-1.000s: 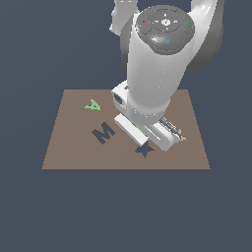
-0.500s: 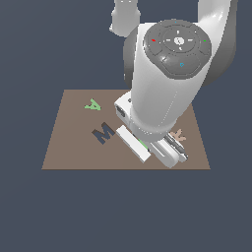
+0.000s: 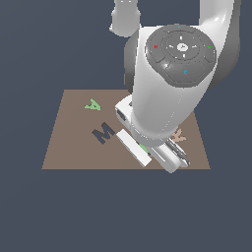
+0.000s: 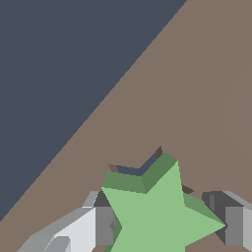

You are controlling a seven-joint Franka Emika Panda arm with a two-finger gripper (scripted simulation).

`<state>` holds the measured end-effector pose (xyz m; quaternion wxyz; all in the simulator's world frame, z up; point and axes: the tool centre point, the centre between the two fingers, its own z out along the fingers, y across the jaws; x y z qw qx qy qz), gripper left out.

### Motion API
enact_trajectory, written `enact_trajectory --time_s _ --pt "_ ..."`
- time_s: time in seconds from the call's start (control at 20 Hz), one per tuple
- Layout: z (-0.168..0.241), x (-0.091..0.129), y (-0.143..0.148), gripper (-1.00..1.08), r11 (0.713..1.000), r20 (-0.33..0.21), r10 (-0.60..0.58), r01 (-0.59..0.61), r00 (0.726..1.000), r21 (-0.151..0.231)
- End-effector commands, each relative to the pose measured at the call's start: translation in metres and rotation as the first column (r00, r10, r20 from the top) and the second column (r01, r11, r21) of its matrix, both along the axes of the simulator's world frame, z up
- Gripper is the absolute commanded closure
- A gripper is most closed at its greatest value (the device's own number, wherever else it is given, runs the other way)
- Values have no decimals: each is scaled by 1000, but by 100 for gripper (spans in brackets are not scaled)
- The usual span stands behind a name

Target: Insert a designated object into the corresponding slot on a board.

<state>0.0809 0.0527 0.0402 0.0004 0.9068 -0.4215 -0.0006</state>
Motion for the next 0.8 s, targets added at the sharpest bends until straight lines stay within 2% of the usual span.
enact_trajectory --time_s 0.0,0.25,0.3,0.75 --pt "-1 0 0 108 1000 0 0 0 1000 0" --pt "-10 0 -1 108 1000 -1 -2 2 1000 1" --pt "-10 0 -1 -92 1000 -1 -2 2 1000 1" --pt "-10 0 -1 -92 1000 -1 -2 2 1000 1"
